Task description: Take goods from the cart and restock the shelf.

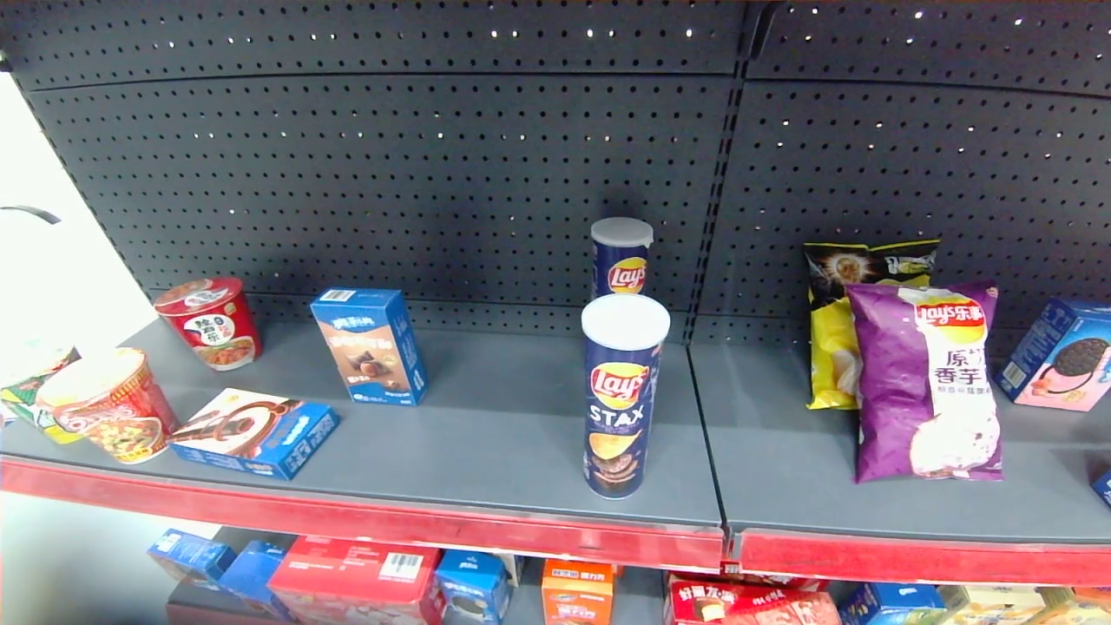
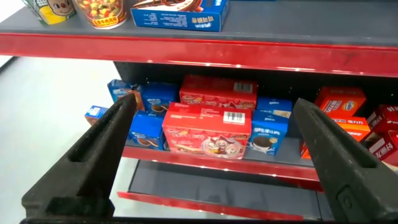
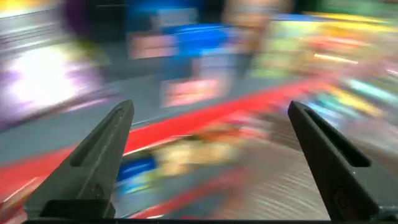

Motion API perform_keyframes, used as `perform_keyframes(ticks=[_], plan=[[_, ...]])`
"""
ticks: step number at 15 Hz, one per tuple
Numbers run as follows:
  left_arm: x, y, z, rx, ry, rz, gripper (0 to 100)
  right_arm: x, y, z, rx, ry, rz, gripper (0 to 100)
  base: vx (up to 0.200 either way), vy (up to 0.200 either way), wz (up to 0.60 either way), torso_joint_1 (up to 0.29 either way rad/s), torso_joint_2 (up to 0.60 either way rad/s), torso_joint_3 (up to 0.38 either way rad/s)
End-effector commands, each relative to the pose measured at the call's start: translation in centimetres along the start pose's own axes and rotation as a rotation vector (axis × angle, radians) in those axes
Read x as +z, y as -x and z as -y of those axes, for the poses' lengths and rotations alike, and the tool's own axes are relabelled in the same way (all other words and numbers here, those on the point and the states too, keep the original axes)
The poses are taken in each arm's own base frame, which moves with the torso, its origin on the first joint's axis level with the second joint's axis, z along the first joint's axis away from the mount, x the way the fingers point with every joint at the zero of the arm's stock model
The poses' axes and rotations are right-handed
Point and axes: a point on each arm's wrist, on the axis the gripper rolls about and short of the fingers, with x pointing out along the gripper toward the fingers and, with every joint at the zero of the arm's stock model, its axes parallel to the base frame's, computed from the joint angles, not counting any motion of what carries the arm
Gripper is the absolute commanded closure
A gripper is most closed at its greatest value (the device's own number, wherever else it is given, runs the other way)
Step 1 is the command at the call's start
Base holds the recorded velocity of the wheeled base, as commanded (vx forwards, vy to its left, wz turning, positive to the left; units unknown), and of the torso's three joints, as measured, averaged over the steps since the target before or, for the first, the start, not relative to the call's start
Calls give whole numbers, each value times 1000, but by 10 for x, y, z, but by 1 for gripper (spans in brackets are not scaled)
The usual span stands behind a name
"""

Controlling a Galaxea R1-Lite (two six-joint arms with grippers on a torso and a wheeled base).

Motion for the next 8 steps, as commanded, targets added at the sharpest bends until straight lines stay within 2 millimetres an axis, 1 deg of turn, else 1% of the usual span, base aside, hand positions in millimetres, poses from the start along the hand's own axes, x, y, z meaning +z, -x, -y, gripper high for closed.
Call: perform_keyframes(ticks=[1,2,5,8], plan=[[0,0,0,0,-1,-4,0,-66,6,-11,170,-33,35,0,0,0,0,0,0,0],[0,0,0,0,-1,-4,0,-73,3,-14,198,-46,35,0,0,0,0,0,0,0],[0,0,0,2,-1,-4,0,-72,3,-15,248,-85,46,0,0,0,0,0,0,0],[0,0,0,0,-1,-4,0,-72,3,-14,220,-93,48,0,0,0,0,0,0,0]])
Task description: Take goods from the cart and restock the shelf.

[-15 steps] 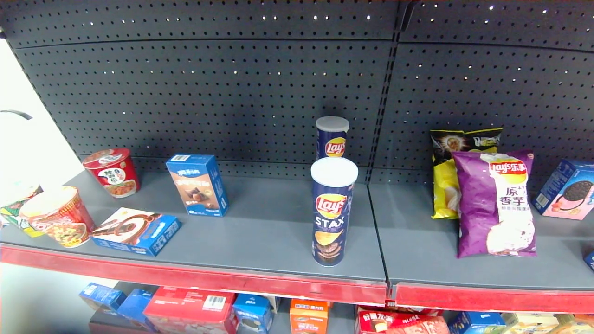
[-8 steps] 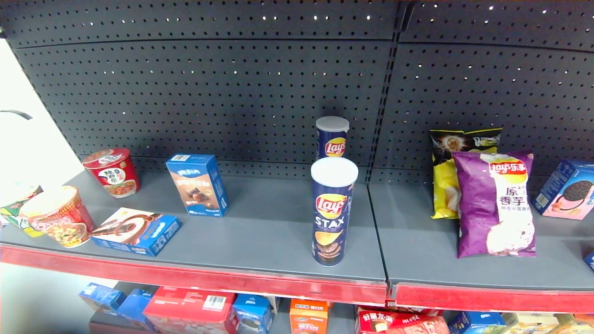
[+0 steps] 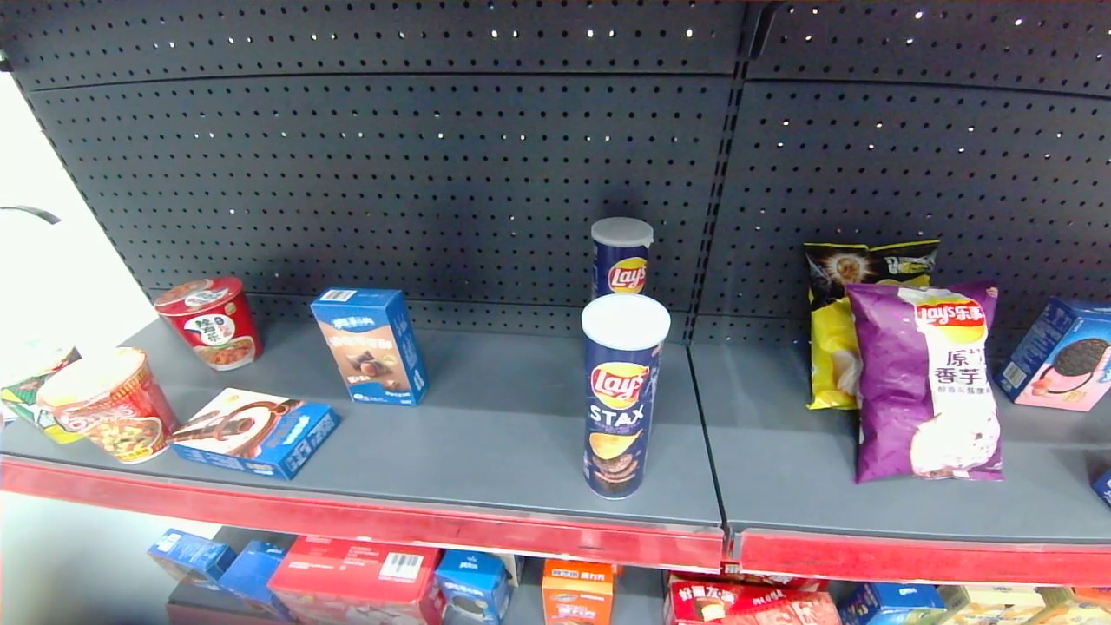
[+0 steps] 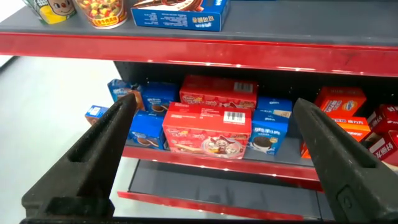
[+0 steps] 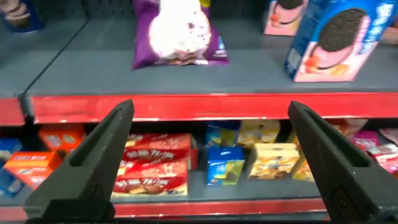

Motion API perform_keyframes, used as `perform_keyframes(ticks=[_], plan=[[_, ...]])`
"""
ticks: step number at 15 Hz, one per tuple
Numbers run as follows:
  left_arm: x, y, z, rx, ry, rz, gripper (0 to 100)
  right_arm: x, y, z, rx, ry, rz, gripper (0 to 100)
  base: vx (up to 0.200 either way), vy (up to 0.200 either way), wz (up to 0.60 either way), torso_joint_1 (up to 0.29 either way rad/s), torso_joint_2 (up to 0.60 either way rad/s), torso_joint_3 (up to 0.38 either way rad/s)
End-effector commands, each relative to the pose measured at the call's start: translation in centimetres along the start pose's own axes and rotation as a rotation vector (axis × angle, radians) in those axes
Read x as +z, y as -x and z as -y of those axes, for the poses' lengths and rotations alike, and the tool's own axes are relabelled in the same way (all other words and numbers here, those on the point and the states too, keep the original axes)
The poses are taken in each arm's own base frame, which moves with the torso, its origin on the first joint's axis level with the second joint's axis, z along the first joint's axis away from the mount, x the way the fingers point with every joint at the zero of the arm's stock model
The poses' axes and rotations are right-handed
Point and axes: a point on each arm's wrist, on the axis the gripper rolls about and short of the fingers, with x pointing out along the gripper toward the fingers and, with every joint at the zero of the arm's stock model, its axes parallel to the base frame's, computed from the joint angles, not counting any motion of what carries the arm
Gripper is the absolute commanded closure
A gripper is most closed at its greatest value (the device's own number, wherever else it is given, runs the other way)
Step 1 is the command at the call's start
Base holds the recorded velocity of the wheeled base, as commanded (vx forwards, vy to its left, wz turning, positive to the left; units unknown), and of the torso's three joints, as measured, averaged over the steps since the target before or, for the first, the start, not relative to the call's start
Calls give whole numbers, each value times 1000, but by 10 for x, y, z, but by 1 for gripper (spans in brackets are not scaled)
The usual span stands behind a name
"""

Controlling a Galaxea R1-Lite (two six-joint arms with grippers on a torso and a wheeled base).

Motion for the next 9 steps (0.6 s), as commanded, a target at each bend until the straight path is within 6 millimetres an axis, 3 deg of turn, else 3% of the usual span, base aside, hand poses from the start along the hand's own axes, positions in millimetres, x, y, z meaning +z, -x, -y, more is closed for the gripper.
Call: perform_keyframes(ticks=[1,5,7,9], plan=[[0,0,0,0,0,-3,0,-1,0,1,-35,-15,21,0,0,0,0,0,0,0],[0,0,0,0,0,-3,0,-1,0,2,-74,-155,35,0,0,0,0,0,0,0],[0,0,0,0,0,-3,0,-1,0,3,-128,-41,30,0,0,0,0,0,0,0],[0,0,0,0,0,-3,0,-1,0,0,-14,64,28,0,0,0,0,0,0,0]])
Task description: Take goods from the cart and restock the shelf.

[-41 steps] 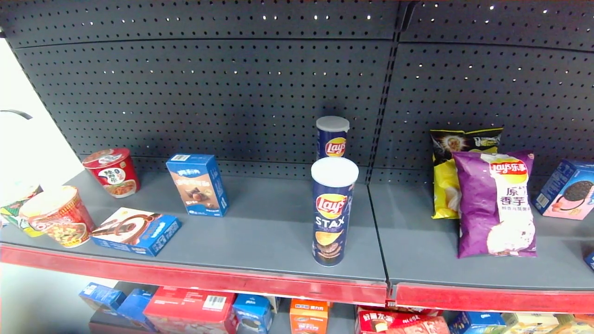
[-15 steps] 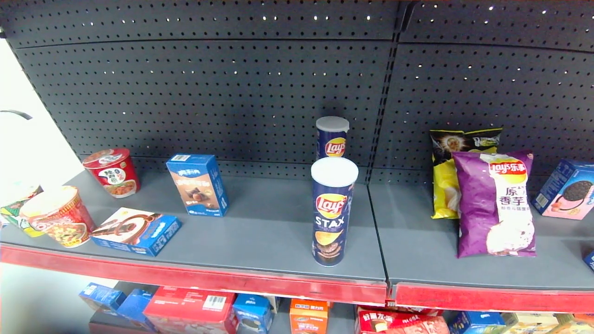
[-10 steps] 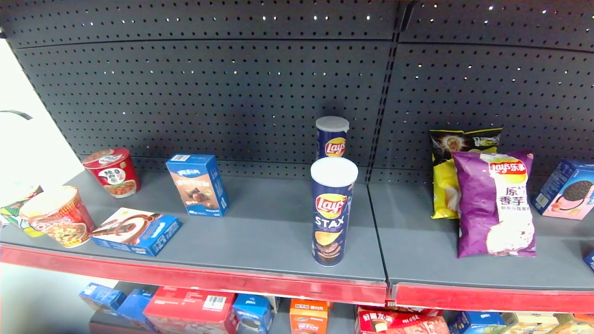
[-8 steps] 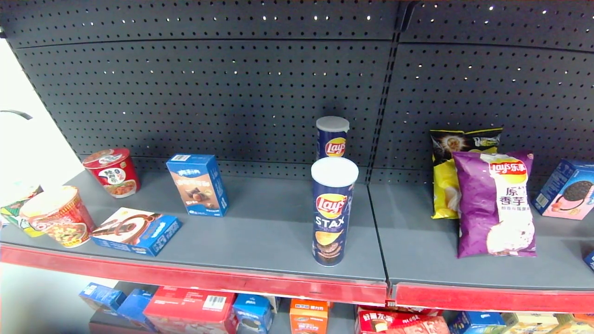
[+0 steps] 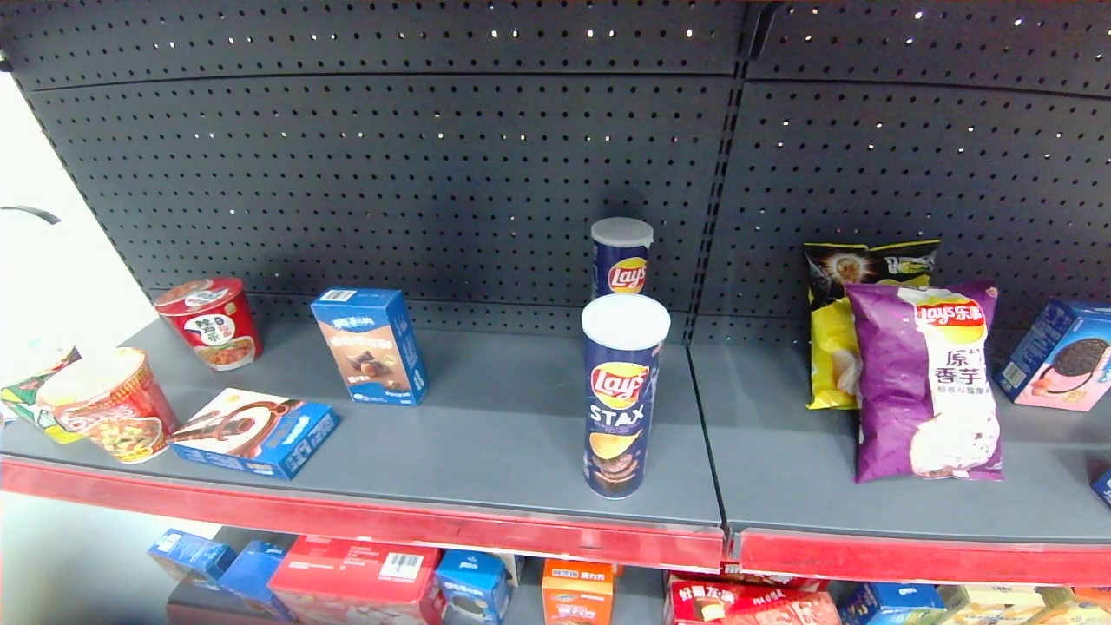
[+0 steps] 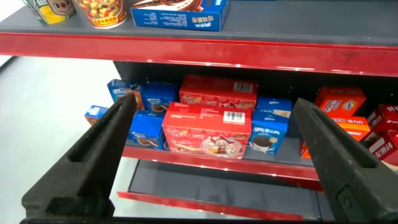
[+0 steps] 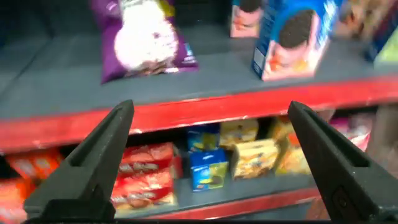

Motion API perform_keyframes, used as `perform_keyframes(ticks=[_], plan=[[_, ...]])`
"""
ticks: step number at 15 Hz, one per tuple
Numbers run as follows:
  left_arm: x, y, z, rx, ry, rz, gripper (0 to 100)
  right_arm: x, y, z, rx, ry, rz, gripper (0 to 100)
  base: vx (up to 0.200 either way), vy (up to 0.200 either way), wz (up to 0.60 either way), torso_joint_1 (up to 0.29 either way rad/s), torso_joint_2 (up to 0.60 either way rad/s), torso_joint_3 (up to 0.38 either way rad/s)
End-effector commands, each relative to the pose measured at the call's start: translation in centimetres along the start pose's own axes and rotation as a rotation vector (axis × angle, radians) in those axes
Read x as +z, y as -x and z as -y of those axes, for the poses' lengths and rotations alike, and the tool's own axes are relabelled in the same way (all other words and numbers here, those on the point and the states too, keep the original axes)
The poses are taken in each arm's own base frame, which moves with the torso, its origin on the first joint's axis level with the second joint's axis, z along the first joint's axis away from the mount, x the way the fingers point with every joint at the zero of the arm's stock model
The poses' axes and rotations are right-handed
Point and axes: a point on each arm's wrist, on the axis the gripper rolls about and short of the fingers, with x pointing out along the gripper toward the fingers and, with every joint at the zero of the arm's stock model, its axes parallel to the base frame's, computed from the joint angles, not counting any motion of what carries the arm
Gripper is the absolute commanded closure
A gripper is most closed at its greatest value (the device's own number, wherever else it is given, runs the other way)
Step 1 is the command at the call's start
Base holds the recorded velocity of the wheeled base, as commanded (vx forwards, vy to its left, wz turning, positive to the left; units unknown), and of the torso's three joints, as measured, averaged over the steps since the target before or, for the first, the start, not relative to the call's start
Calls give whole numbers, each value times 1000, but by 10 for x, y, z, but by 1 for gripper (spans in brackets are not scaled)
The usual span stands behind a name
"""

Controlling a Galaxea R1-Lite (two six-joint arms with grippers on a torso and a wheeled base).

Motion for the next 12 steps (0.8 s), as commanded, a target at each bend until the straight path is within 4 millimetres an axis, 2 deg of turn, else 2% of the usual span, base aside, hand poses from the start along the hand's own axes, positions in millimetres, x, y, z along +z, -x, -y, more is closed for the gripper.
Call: perform_keyframes(ticks=[1,3,4,5,6,7,12], plan=[[0,0,0,0,0,-3,0,0,0,-3,140,71,11,0,0,0,0,0,0,0],[0,0,0,0,0,-3,0,0,1,-5,230,79,13,0,0,0,0,0,0,0],[0,0,0,0,0,-3,0,0,1,-5,208,67,11,0,0,0,0,0,0,0],[0,0,0,0,0,-3,0,0,0,-2,78,35,6,0,0,0,0,0,0,0],[0,0,0,0,0,-3,0,0,0,-1,39,27,3,0,0,0,0,0,0,0],[0,0,0,0,0,-3,0,0,0,2,-82,-48,-1,0,0,0,0,0,0,0],[0,0,0,0,0,-3,0,0,0,0,23,-70,1,0,0,0,0,0,0,0]])
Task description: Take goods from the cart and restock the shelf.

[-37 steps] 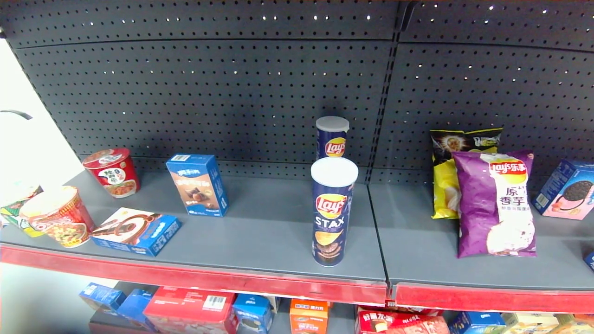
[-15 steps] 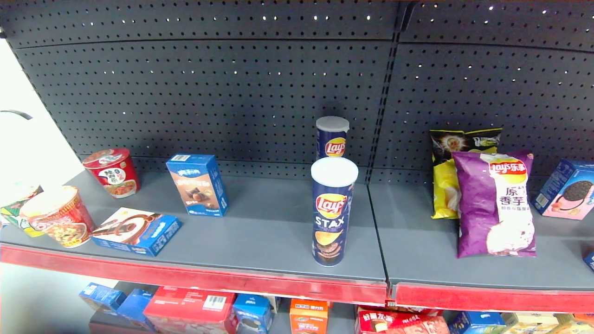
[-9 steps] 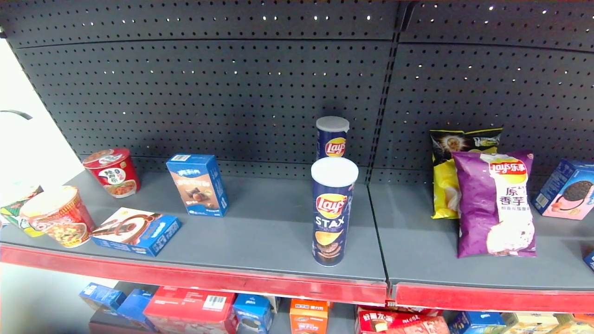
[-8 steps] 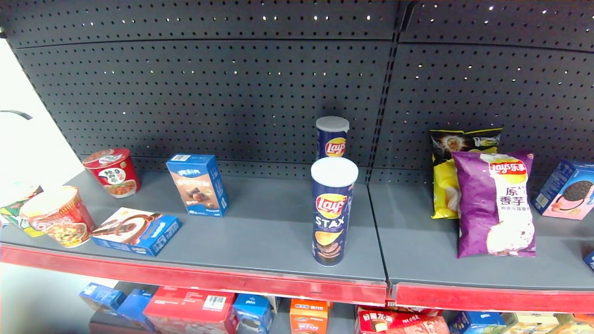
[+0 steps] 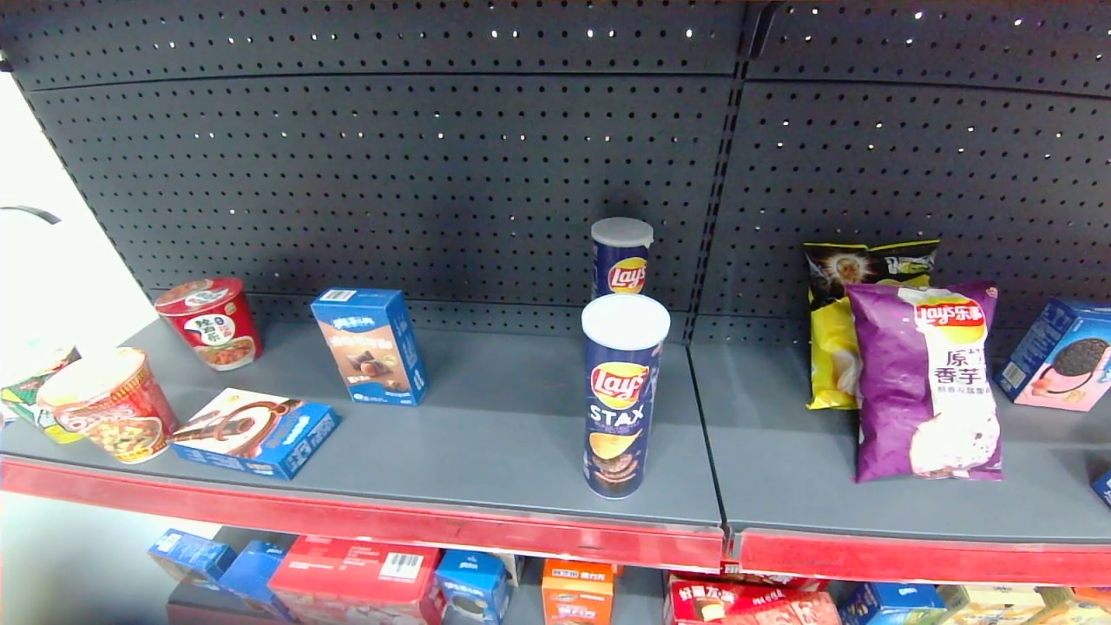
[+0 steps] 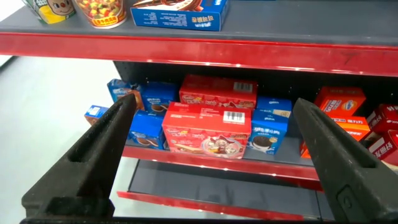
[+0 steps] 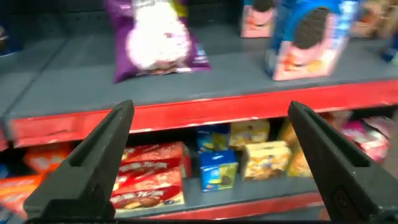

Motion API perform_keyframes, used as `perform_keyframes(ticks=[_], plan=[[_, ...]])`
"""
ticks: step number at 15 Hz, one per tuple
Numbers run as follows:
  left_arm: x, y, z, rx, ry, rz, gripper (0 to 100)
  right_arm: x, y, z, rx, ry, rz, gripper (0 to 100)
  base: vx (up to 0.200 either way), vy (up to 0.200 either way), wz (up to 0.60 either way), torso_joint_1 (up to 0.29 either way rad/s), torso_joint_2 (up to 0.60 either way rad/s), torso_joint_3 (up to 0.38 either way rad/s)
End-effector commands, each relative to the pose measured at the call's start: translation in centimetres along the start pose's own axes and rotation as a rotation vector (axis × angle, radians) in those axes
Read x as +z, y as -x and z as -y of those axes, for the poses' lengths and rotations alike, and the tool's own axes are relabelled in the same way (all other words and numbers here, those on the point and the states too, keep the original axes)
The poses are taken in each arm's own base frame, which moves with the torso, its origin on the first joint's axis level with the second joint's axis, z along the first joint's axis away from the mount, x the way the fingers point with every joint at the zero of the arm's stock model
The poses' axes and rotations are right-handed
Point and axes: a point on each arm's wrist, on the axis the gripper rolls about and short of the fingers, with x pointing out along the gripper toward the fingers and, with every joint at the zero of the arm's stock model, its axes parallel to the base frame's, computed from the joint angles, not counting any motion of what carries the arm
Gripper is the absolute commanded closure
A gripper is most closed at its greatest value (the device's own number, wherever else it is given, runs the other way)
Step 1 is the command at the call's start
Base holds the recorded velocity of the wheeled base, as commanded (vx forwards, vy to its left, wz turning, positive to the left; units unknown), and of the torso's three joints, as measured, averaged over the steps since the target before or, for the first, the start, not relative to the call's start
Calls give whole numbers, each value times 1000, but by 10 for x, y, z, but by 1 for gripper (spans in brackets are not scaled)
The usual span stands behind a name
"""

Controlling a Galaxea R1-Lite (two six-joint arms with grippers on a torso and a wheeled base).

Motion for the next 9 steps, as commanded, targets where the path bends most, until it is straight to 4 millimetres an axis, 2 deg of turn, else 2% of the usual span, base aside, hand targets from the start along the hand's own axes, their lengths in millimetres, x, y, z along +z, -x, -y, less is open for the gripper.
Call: perform_keyframes(ticks=[1,2,4,5,7,9], plan=[[0,0,0,2,0,-2,0,0,0,-2,78,13,-4,0,0,0,0,0,0,0],[0,0,0,0,0,-2,0,-1,0,-4,201,33,-8,0,0,0,0,0,0,0],[0,0,0,0,0,-2,0,-1,1,-6,276,77,-4,0,0,0,0,0,0,0],[0,0,0,0,0,-2,0,-1,1,-6,270,89,-1,0,0,0,0,0,0,0],[0,0,0,0,0,-2,0,-1,0,-3,143,77,-1,0,0,0,0,0,0,0],[0,0,0,0,0,-2,0,-1,0,-3,149,68,-3,0,0,0,0,0,0,0]])
